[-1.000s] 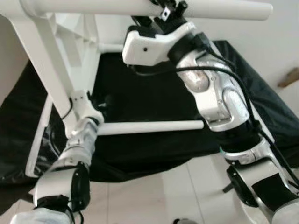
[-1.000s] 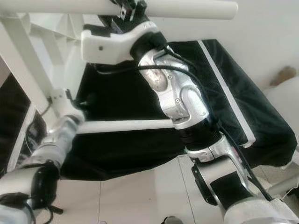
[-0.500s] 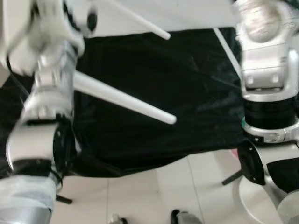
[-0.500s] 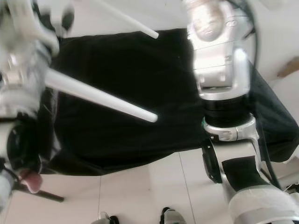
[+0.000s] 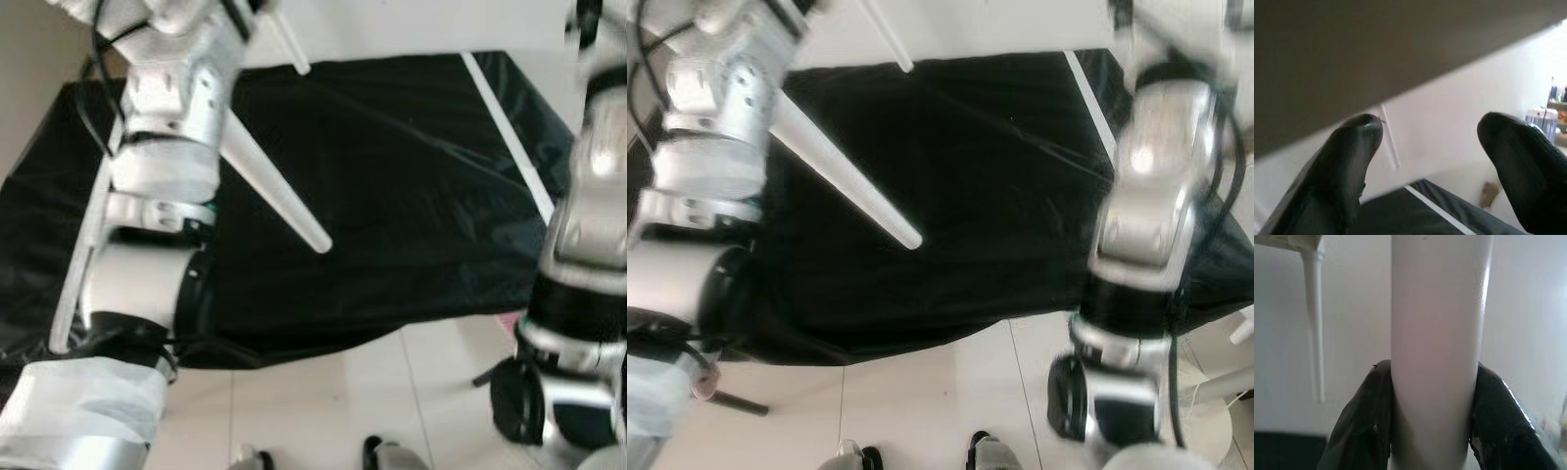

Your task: Building children table

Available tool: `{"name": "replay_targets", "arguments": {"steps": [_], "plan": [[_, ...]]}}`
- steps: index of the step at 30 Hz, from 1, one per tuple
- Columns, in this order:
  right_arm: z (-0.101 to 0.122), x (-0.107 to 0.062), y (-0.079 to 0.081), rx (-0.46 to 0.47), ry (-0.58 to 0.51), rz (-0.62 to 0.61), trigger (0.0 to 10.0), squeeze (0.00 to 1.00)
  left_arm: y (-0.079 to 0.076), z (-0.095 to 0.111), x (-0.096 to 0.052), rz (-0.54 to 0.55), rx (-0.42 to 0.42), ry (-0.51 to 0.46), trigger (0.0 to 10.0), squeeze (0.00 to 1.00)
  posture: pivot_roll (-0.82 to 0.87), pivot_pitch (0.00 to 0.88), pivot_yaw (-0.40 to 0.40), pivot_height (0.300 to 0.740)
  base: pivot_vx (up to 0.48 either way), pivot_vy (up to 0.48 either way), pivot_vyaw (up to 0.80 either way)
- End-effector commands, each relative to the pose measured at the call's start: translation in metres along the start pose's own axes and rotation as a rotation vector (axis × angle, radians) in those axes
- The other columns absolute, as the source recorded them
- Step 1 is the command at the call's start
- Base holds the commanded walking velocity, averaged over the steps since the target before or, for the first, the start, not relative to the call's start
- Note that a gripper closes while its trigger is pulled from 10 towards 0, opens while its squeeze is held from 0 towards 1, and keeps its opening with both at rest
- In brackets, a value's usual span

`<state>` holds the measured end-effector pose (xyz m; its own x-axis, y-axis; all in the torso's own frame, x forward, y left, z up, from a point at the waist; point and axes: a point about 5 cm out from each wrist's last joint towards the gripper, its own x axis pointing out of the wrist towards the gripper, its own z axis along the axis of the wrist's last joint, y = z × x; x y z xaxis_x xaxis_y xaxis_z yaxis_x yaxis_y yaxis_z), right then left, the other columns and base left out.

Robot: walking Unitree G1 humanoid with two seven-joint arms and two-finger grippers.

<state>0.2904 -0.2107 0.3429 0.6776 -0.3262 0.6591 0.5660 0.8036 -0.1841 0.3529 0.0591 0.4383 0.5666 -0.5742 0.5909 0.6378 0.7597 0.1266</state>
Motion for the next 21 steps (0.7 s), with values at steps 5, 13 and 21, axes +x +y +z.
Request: {"name": "replay_targets", "arguments": {"steps": [5,13,21], "plan": [[-0.061,-0.02,0.009,0.062,0.3,0.051,10.0,0.0,-0.017,0.004,-0.003,-0.115,0.052,0.001,10.0,0.0,-0.11,0.152,0.033,0.74,0.0,0.0,0.0],[-0.077,-0.03,0.016,0.149,0.364,0.11,10.0,0.0,-0.029,-0.037,-0.019,-0.164,0.019,0.156,10.0,0.0,-0.11,0.152,0.039,0.74,0.0,0.0,0.0],[-0.083,-0.038,0.024,0.171,0.364,0.165,10.0,1.0,-0.034,-0.085,-0.052,-0.198,-0.027,0.319,10.0,1.0,-0.1,0.151,0.041,0.74,0.0,0.0,0.0]]}}
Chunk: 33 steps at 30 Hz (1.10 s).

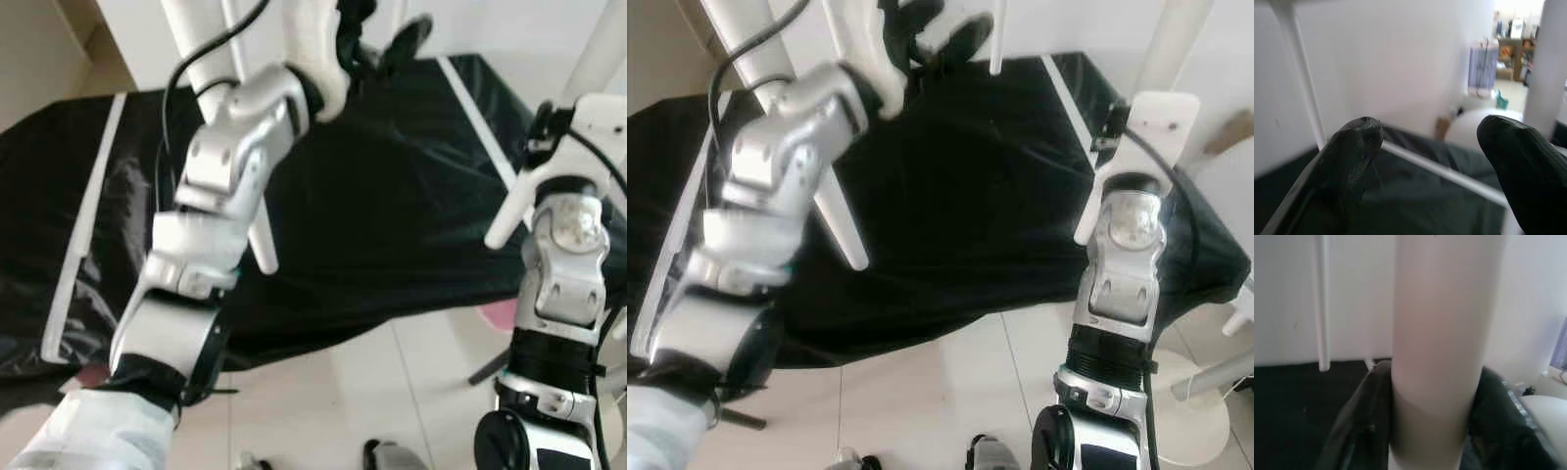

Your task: Building children table

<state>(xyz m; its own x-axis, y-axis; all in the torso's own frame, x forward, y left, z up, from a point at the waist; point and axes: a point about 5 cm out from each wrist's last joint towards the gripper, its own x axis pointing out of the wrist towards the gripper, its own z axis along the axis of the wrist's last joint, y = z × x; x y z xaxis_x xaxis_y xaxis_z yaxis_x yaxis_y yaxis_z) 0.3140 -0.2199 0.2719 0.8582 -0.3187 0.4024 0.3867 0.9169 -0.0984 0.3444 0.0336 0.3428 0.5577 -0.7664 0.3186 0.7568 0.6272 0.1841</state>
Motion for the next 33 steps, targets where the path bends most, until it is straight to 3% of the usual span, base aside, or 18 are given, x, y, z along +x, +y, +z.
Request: {"name": "replay_targets", "arguments": {"steps": [1,5,8,10,11,12,16,20,22,23,26,30,31,33], "plan": [[-0.019,-0.004,0.003,-0.017,0.081,0.029,10.0,1.0,0.001,-0.009,-0.005,-0.017,0.002,0.048,10.0,1.0,-0.1,0.151,0.041,0.74,0.0,0.0,0.0],[-0.022,-0.007,0.007,0.06,0.073,0.066,10.0,1.0,-0.01,-0.024,-0.017,-0.071,0.001,0.098,10.0,1.0,-0.09,0.151,0.036,0.74,0.0,0.0,0.0],[-0.025,-0.009,0.007,0.052,0.076,0.083,10.0,1.0,-0.015,-0.031,-0.025,-0.104,-0.002,0.121,10.0,1.0,-0.09,0.151,0.033,0.74,0.0,0.0,0.0],[-0.031,-0.017,0.008,0.022,0.065,0.105,10.0,1.0,-0.022,-0.04,-0.039,-0.136,0.021,0.125,10.0,1.0,-0.08,0.144,0.021,0.74,0.0,0.0,0.0],[-0.036,-0.022,0.007,0.014,0.07,0.108,10.0,1.0,-0.026,-0.044,-0.046,-0.14,0.016,0.114,10.0,0.37,-0.08,0.143,0.022,0.74,0.0,0.0,0.0],[-0.039,-0.026,0.007,0.014,0.076,0.112,10.0,1.0,-0.028,-0.047,-0.052,-0.132,0.016,0.108,10.0,0.0,-0.08,0.142,0.021,0.74,0.0,0.0,0.0],[-0.05,-0.036,0.004,-0.012,0.093,0.097,10.0,1.0,-0.031,-0.059,-0.066,-0.1,-0.019,0.131,10.0,0.0,-0.07,0.137,0.016,0.74,0.0,0.0,0.0],[-0.063,-0.045,-0.001,-0.103,0.125,0.063,10.0,1.0,-0.036,-0.077,-0.085,-0.089,-0.01,0.181,10.0,0.0,-0.06,0.13,0.007,0.74,0.0,0.0,0.0],[-0.066,-0.048,-0.002,-0.091,0.138,0.043,10.0,1.0,-0.038,-0.081,-0.09,-0.085,-0.014,0.191,10.0,0.0,-0.06,0.13,0.007,0.74,0.0,0.0,0.0],[-0.07,-0.052,-0.004,-0.086,0.152,0.023,10.0,0.0,-0.042,-0.09,-0.098,-0.07,-0.032,0.213,10.0,0.0,-0.05,0.125,0.009,0.74,0.0,0.0,0.0],[-0.084,-0.069,-0.002,-0.094,0.195,0.034,10.0,0.0,-0.046,-0.112,-0.121,0.018,-0.103,0.252,10.0,0.0,-0.05,0.122,0.008,0.74,0.0,0.0,0.0],[-0.088,-0.076,-0.002,-0.092,0.204,0.051,10.0,0.0,-0.046,-0.119,-0.128,0.065,-0.133,0.27,10.0,0.0,-0.05,0.12,0.007,0.74,0.0,0.0,0.0],[-0.097,-0.091,0.0,-0.112,0.202,0.11,10.0,0.0,-0.047,-0.134,-0.142,0.133,-0.148,0.309,10.0,0.0,-0.04,0.112,0.01,0.74,0.0,0.0,0.0],[-0.1,-0.097,0.001,-0.126,0.2,0.135,10.0,0.0,-0.047,-0.14,-0.148,0.155,-0.143,0.326,10.0,0.0,-0.04,0.109,0.01,0.74,0.0,0.0,0.0]]}}
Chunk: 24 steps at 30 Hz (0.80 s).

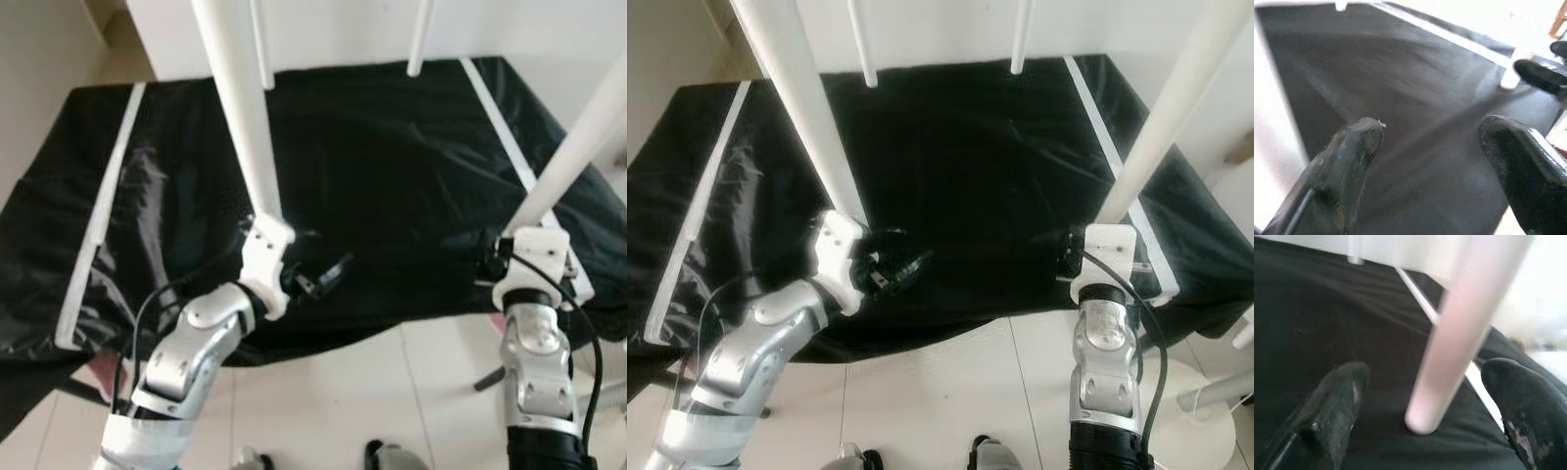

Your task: Building children table

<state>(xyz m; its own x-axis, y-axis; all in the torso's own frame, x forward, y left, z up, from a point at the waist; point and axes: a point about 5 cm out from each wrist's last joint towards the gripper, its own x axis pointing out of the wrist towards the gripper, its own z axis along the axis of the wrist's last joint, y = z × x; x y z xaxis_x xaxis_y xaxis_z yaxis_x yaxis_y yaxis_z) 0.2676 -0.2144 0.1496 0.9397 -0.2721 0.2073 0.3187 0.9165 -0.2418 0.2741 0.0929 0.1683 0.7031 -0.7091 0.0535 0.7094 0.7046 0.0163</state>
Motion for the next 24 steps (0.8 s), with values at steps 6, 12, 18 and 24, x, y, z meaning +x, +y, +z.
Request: {"name": "replay_targets", "arguments": {"steps": [6,12,18,24], "plan": [[-0.028,-0.029,0.017,-0.023,-0.001,0.183,10.0,0.0,0.012,-0.044,-0.02,0.124,0.033,0.12,10.0,0.0,-0.04,0.097,0.013,0.74,0.0,0.0,0.0],[-0.049,-0.063,0.034,-0.005,-0.007,0.426,10.0,0.0,0.008,-0.073,-0.042,0.138,0.025,0.149,10.0,0.0,-0.03,0.09,0.02,0.74,0.0,0.0,0.0],[-0.063,-0.085,0.026,0.016,0.015,0.553,10.0,0.0,-0.007,-0.084,-0.073,0.066,-0.004,0.117,10.0,0.0,-0.03,0.089,0.022,0.74,0.0,0.0,0.0],[-0.082,-0.097,0.016,0.001,0.052,0.588,10.0,0.0,-0.015,-0.083,-0.09,0.017,0.052,0.051,10.0,0.0,-0.02,0.091,0.015,0.74,0.0,0.0,0.0]]}}
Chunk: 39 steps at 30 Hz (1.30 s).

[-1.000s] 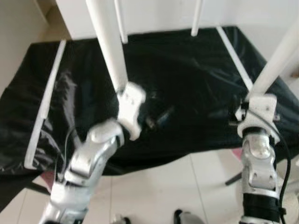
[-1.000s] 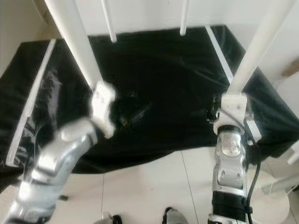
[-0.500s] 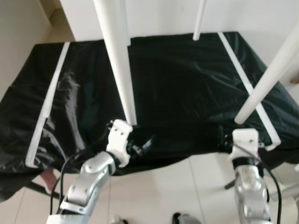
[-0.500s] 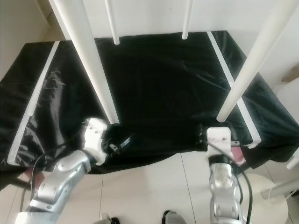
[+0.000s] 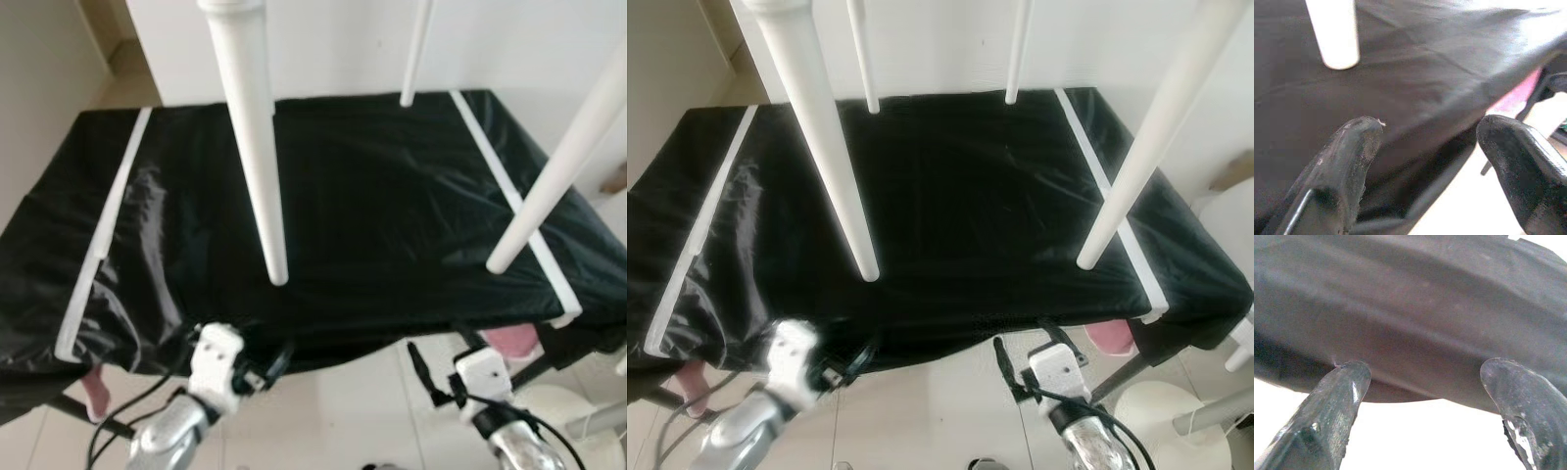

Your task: Building children table

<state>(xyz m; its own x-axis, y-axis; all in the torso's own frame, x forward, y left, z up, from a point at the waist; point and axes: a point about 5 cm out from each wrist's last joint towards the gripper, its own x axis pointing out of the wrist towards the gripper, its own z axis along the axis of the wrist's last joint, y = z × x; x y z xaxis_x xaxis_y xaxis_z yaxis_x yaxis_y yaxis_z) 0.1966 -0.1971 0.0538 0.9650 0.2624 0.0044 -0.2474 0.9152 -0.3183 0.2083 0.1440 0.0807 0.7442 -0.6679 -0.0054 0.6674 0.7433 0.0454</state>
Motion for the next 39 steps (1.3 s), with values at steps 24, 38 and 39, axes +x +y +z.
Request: {"name": "replay_targets", "arguments": {"steps": [24,38,39], "plan": [[-0.118,-0.044,0.011,0.256,0.661,-0.157,10.0,0.0,0.008,-0.137,-0.066,0.254,-0.137,0.607,10.0,0.0,-0.02,0.084,0.01,0.74,0.0,0.0,0.0],[-0.145,-0.077,0.038,0.468,1.023,-0.262,10.0,0.0,-0.002,-0.171,-0.086,0.468,-0.289,0.92,10.0,0.0,-0.02,0.062,0.003,0.74,0.0,0.0,0.0],[-0.145,-0.075,0.038,0.472,1.026,-0.265,10.0,0.0,-0.004,-0.173,-0.082,0.468,-0.278,0.958,10.0,0.0,-0.02,0.059,0.003,0.74,0.0,0.0,0.0]]}}
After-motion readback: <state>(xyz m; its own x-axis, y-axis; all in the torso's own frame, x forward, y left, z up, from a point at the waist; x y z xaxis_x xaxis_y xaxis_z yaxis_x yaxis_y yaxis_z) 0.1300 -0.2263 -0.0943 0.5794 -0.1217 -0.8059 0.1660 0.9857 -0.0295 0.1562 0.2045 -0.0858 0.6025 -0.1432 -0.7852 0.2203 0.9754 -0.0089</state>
